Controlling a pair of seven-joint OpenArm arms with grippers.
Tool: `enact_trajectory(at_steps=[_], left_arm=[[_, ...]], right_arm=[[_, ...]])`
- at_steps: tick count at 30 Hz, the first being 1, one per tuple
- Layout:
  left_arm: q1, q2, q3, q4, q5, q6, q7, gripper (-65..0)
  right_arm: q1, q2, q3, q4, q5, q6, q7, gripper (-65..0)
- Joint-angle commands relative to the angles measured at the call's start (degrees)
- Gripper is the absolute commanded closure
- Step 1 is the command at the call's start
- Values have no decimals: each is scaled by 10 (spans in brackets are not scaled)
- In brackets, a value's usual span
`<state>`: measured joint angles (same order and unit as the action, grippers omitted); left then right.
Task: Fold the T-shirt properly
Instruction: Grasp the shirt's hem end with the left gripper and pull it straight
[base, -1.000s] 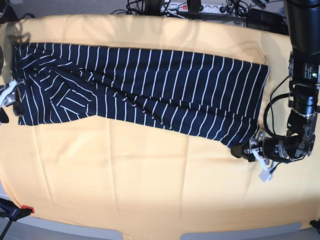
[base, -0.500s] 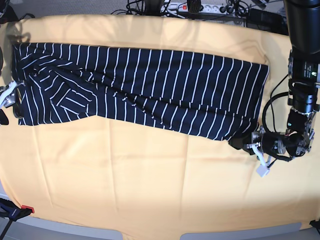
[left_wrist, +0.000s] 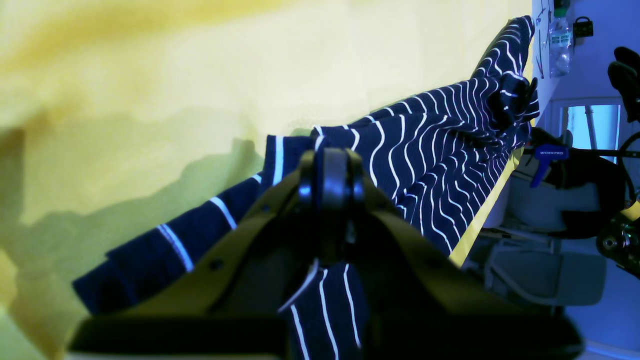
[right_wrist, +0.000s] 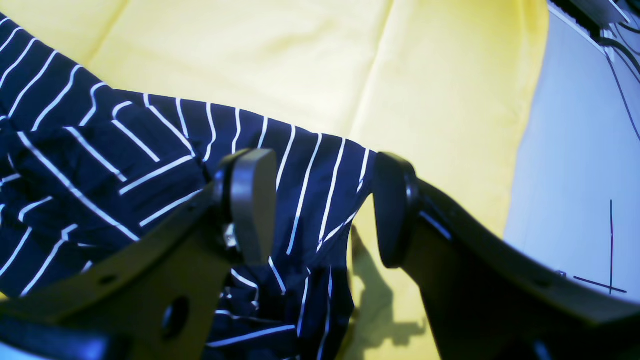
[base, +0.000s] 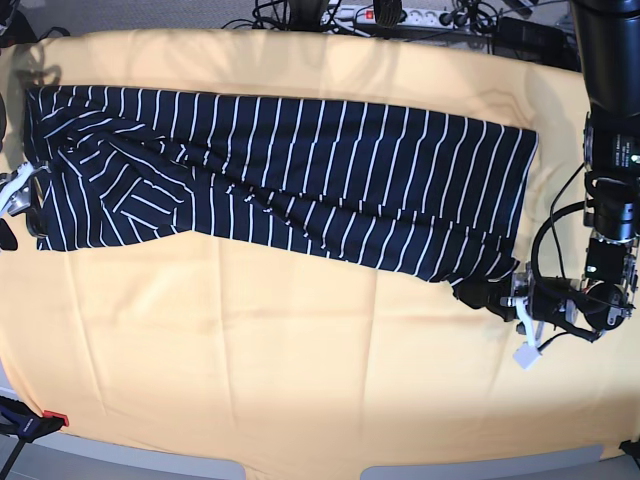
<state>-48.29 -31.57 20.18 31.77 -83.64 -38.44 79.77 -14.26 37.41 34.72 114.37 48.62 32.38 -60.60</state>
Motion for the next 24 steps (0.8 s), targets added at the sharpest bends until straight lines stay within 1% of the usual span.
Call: enact_trajectory(at_steps=[1,7,9,11,19,24], left_arm=[[-21,-12,-4,6,-14,-6,2,0],[-21,-43,-4,6,-14,-5,2,0],[-21,-52,-4,6,-14,10,2,0],[-21,-58,-4,6,-14,11,2,0],[-13,-59,-4,6,-14,0,2,0],[17,-58,-4,33,-14,-4,2,0]], right_arm=[[6,13,6,7,6,0,15,-332],[6,13,6,6,7,-1,15,-332],[6,13,6,6,7,-1,15,-332],[6,13,6,6,7,0,15,-332],[6,13,6,6,7,0,15,-332],[6,13,6,7,8,0,15,-332]])
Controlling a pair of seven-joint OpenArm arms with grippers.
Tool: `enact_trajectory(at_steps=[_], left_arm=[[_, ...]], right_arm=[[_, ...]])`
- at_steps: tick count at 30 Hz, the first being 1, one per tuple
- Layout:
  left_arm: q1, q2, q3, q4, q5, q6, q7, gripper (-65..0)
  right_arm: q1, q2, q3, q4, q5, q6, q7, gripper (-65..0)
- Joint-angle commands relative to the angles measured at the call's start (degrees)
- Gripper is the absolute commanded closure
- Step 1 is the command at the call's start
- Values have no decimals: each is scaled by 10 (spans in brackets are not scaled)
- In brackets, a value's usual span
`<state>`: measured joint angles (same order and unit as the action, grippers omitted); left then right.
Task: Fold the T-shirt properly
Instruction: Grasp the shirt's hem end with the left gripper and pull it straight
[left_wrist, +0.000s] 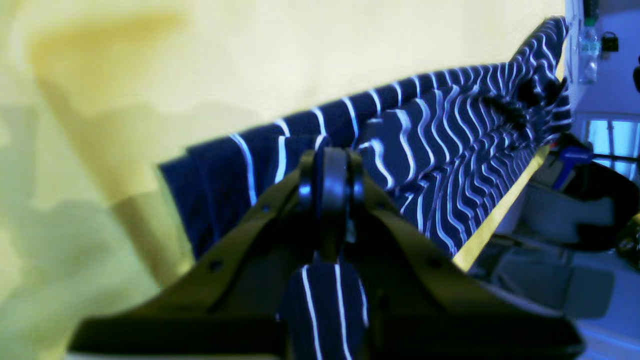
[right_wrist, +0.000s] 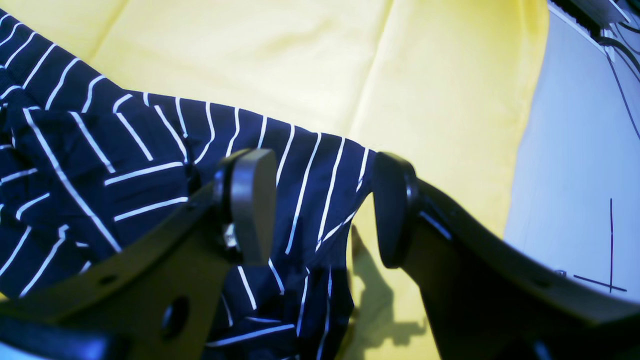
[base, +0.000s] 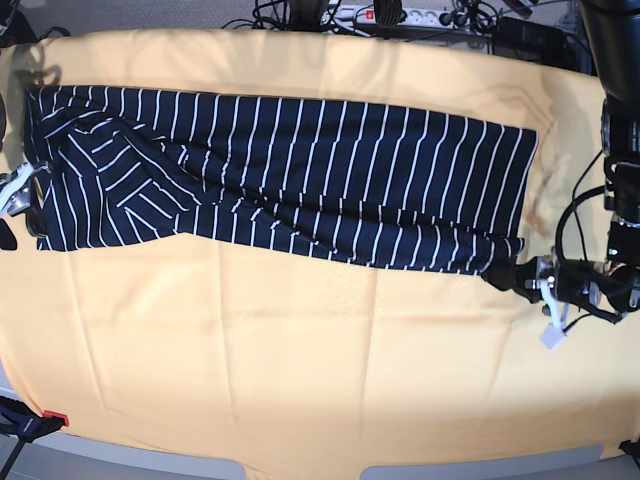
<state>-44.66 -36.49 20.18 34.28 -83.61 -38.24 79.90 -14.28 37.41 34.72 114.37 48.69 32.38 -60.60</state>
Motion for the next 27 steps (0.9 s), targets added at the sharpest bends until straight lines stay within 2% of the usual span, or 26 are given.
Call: enact_trajectory(at_steps=[1,6,18,27], left_arm=[[-11,-9,-4,17,-14,-6,1,0],[31,-22,-4,83,-14,-18,1,0],[98,-98,-4,237,-14,-18,1,0],[145,-102,-4,238,-14,-18,1,0]], right_arm=[[6,13,6,6,8,0,15,-332],[6,13,6,6,7,0,14,-332],[5,13,6,6,8,0,10,-332],[5,13,6,6,7,0,8,-332]])
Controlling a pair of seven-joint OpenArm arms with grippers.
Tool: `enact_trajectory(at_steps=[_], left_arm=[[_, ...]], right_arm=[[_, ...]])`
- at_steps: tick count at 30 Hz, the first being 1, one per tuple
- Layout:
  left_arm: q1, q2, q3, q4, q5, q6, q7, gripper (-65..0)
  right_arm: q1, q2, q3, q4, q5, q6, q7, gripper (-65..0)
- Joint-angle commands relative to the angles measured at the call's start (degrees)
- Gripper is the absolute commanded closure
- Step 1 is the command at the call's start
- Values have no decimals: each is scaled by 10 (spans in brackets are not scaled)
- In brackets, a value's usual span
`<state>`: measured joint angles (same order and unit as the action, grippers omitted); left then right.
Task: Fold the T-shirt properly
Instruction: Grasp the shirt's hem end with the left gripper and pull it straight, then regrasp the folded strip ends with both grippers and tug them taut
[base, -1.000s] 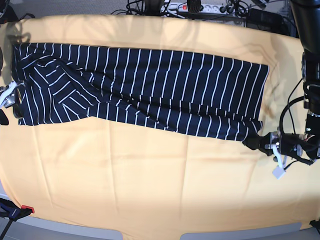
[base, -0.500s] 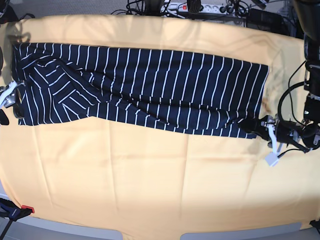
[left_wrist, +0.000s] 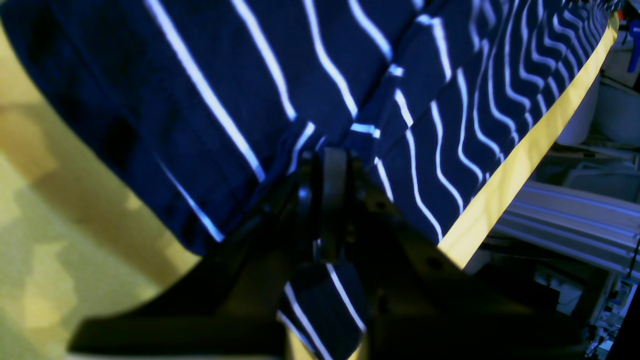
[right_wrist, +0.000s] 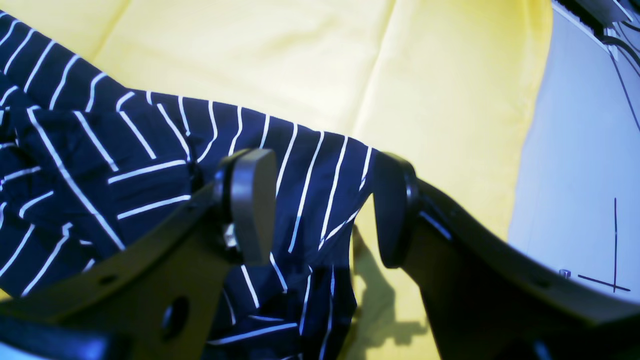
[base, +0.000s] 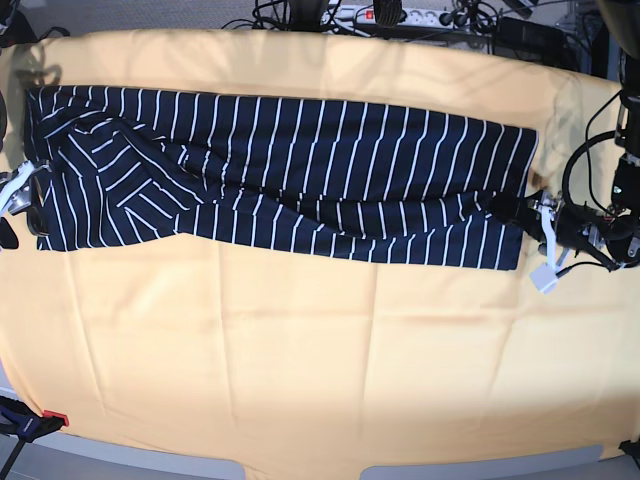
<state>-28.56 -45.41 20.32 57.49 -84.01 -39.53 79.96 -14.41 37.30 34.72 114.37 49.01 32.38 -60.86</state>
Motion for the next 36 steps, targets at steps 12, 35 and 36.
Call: enact_trajectory(at_steps=[12,35,36], left_arm=[[-16,-12,-5,5,137,-5,-102,0],[-11,-55,-131,-3,36,66,-31,-390],[-5,-55,-149,-8,62,79,-51,-390]], right_arm=[[6,14,6,7,5,0,5,-332],[6,14,6,6,4,0,6,-332],[6,14,6,7,5,0,6,-332]])
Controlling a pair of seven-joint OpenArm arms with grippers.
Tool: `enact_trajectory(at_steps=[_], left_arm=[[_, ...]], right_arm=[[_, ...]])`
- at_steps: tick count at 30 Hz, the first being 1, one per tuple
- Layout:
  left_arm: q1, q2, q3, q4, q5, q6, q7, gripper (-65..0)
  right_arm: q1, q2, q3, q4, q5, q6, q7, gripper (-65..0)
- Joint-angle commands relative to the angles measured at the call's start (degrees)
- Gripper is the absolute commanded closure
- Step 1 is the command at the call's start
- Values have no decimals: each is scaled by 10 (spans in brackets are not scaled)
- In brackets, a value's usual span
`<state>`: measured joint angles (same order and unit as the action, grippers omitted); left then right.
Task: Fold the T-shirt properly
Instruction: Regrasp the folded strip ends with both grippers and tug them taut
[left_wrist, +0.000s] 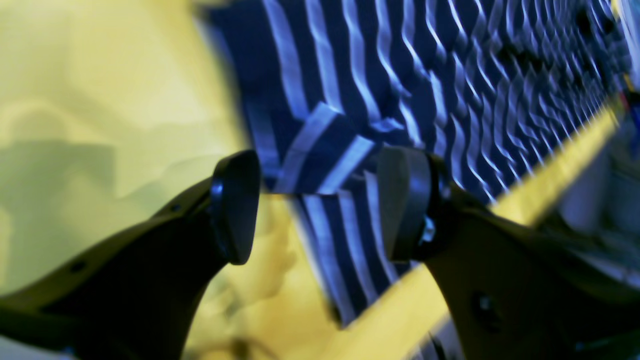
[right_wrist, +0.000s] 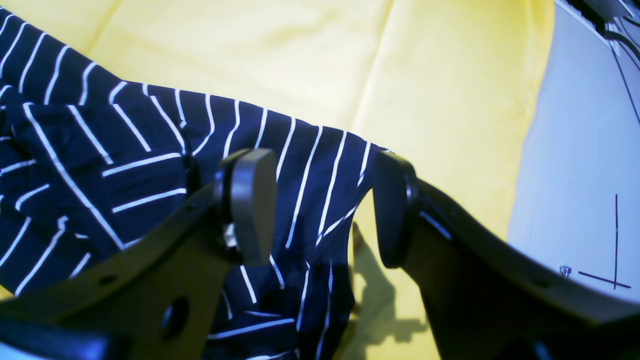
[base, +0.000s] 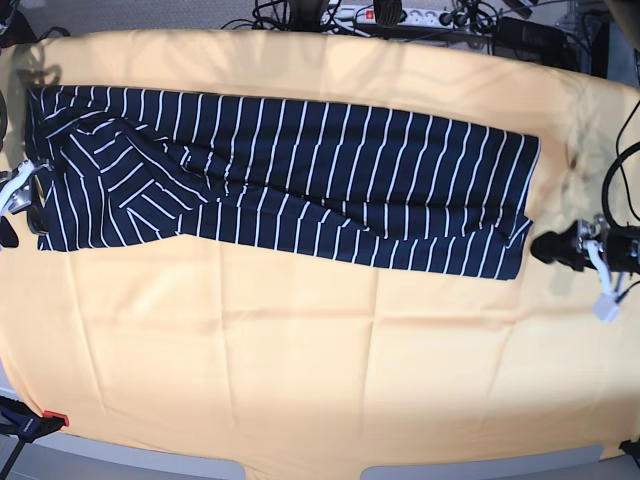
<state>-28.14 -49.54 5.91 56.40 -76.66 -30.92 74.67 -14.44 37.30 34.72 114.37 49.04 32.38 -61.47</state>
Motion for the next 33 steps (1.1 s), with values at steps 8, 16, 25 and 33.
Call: enact_trajectory(at_steps=[8,16,25,33], left_arm=[[87,17,-106,-7,70,47,-56,-390],[136,69,-107,-7,1,16,-2,-390],[137,85,-107,-7,-83,-22,53,-390],[137,95,-107,-7,-83,-33,17,-151]], right_arm=[[6,14,6,6,4,-5,11,-332],[7,14,6,7,6,-5,11,-332],[6,14,6,6,6,-5,12,-332],[6,14,6,6,6,-5,12,-332]])
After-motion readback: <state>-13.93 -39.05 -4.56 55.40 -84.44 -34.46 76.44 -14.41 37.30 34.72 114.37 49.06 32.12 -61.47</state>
